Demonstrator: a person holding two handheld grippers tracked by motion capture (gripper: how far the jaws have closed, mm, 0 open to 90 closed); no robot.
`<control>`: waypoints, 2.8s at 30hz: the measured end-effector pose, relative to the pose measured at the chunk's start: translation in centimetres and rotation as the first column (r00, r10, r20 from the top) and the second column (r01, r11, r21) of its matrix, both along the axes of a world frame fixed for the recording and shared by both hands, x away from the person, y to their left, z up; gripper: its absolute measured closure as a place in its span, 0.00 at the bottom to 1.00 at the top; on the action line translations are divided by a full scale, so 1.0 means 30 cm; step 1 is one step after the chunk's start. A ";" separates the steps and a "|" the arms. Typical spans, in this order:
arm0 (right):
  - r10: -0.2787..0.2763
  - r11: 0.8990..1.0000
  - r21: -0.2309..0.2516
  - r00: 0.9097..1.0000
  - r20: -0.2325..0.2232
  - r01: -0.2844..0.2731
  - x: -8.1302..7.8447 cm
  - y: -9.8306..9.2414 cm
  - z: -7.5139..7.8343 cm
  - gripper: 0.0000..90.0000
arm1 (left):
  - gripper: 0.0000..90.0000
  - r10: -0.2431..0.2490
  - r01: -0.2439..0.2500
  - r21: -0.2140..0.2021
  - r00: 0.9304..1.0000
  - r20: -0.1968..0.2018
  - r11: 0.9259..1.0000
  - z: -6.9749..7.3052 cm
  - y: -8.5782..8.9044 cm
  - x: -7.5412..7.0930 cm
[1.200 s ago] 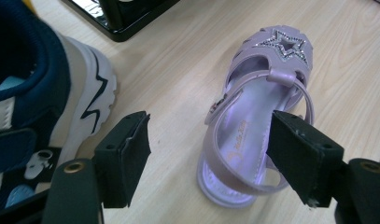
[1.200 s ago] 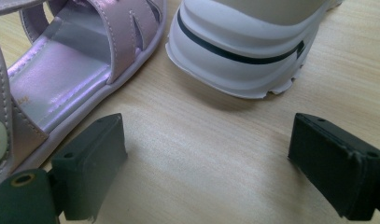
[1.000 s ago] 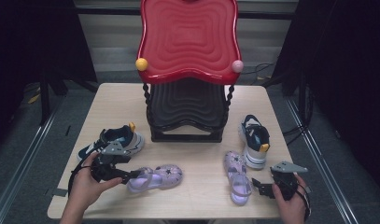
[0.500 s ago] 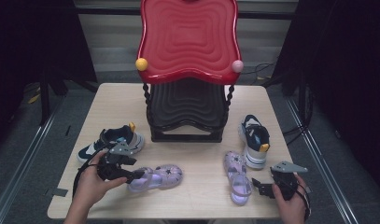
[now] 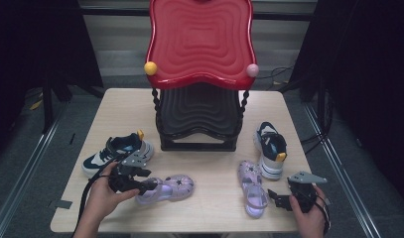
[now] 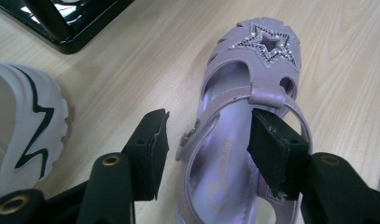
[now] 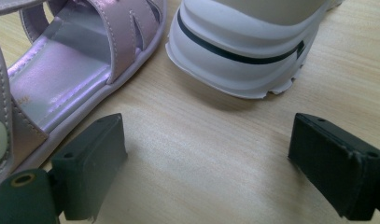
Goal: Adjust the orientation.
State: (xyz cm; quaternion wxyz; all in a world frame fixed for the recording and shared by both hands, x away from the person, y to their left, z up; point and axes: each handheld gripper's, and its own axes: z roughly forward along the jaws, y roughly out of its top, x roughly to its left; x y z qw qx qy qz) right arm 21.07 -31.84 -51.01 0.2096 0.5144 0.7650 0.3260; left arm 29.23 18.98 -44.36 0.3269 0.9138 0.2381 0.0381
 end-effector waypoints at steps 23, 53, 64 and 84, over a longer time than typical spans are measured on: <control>0.000 1.000 0.000 1.000 0.000 0.000 0.000 0.000 0.000 0.12 | 0.65 0.008 -0.008 -0.106 1.000 -0.003 0.994 -0.068 0.012 0.008; 0.001 1.000 0.000 1.000 0.001 -0.001 0.000 0.000 0.000 0.12 | 0.76 0.032 -0.027 -0.147 0.999 0.031 0.989 -0.095 0.019 0.002; 0.000 1.000 0.000 1.000 0.000 0.000 0.000 0.000 0.000 0.12 | 0.80 0.039 -0.033 -0.119 0.998 0.053 0.992 -0.088 0.011 -0.003; 0.000 1.000 0.000 1.000 0.000 0.000 0.000 0.000 0.000 0.12 | 0.90 0.099 -0.088 -0.129 0.992 0.084 0.988 -0.066 -0.020 -0.032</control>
